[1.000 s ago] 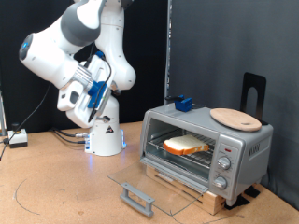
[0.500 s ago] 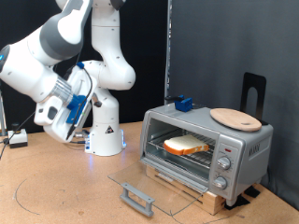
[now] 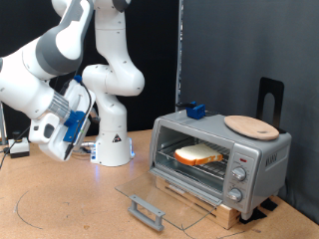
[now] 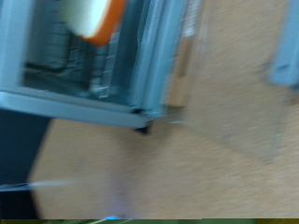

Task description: Make a piece of toast with the oven

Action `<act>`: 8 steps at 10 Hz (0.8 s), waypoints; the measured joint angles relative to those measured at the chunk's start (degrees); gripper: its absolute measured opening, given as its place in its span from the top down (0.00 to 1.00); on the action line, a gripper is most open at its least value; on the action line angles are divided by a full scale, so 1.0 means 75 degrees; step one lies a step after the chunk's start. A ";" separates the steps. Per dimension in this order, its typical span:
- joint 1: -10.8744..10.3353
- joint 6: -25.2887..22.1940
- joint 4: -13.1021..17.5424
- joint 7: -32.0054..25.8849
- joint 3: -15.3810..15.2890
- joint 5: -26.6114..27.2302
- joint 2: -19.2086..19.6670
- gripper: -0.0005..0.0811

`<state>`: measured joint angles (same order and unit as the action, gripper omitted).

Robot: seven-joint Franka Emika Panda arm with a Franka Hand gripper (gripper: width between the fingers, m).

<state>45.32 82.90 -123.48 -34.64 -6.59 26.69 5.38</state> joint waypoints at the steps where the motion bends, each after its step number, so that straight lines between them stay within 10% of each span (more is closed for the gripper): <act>1: 0.0005 -0.0505 0.0225 0.0456 0.0034 -0.0011 0.0277 0.00; 4: 0.0136 -0.0611 0.0445 0.1467 0.0244 0.1019 0.1328 0.00; 8: 0.0253 -0.0744 0.0416 0.0807 0.0282 0.1168 0.1548 0.00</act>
<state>47.22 77.32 -120.36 -28.59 -4.48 35.44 16.98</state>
